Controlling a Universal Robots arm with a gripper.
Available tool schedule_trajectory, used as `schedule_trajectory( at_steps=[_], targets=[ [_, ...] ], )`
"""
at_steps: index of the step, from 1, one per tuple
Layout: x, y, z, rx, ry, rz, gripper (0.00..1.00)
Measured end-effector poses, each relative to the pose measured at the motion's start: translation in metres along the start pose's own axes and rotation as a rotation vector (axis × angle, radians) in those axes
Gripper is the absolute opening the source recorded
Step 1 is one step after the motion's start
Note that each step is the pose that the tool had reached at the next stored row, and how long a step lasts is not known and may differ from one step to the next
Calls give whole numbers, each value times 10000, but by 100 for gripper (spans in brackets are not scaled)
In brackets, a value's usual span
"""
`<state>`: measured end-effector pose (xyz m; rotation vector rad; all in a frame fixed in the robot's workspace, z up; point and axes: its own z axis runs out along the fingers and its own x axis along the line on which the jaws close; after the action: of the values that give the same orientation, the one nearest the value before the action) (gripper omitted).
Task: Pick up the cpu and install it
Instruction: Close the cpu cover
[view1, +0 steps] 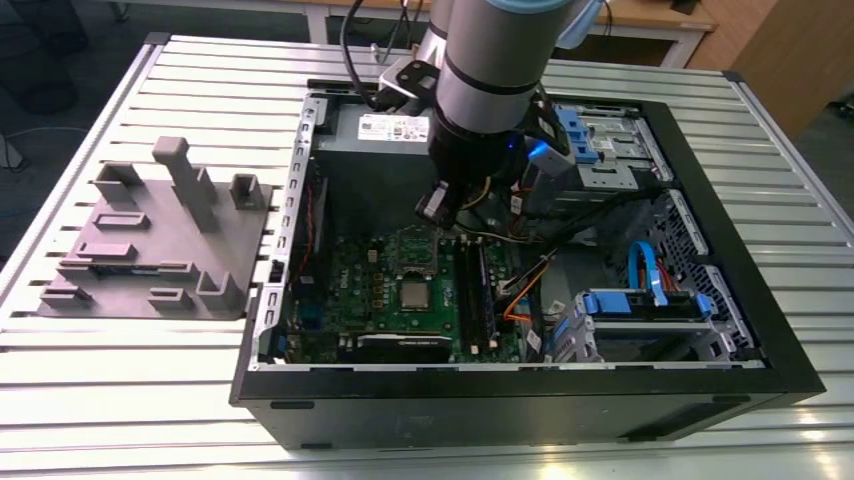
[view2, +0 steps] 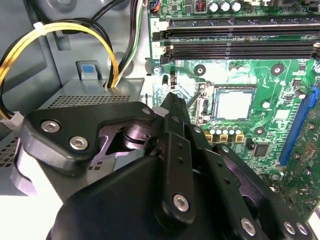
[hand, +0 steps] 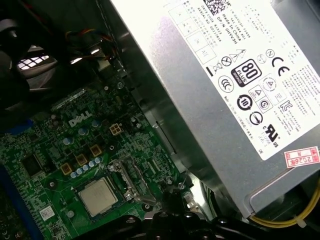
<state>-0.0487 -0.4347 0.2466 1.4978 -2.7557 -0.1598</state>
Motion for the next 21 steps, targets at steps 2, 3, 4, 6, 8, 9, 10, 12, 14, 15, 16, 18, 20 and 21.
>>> schedule_trajectory(
  at_steps=[2,3,4,6,8,9,10,12,14,15,16,18,20,21],
  targets=[
    [4,4,-1,0,4,-18,10],
    [9,5,-2,0,6,-25,10],
    [13,7,-1,-1,5,-34,10],
    [27,7,-2,-2,6,-52,10],
    [53,1,-3,-3,7,-65,10],
    [70,-7,-5,-3,9,-71,10],
    [87,-17,-7,-4,9,-74,10],
    [123,-38,-10,-4,9,-79,10],
    [160,-62,-14,-4,8,-85,10],
    [176,-71,-16,-4,10,-87,10],
    [188,-79,-17,-4,10,-88,10],
    [208,-91,-19,-4,10,-91,10],
    [230,-104,-21,-4,10,-93,10],
    [240,-111,-22,-4,10,-95,10]
  ],
)
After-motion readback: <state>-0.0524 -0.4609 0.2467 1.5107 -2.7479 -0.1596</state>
